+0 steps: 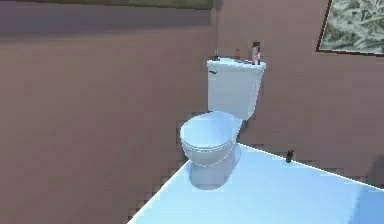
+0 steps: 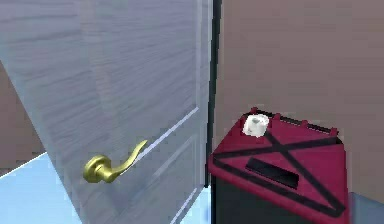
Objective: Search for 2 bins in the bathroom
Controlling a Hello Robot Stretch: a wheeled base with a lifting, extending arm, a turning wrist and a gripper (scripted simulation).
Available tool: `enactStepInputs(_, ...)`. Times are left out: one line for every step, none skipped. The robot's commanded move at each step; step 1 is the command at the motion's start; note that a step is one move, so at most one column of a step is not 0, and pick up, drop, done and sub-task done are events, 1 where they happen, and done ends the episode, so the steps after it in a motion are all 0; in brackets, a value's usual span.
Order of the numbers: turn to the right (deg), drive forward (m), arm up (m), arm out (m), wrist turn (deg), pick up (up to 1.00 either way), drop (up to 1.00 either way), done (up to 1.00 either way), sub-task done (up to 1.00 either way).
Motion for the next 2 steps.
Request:
enactStepInputs(0.0, 0.4, 0.0, 0.0, 0.0, 0.0, 0.0, 0.0, 0.0)
enactStepInputs(27.0, 0.0, 0.0, 0.0, 0.0, 0.0, 0.0, 0.0, 0.0)
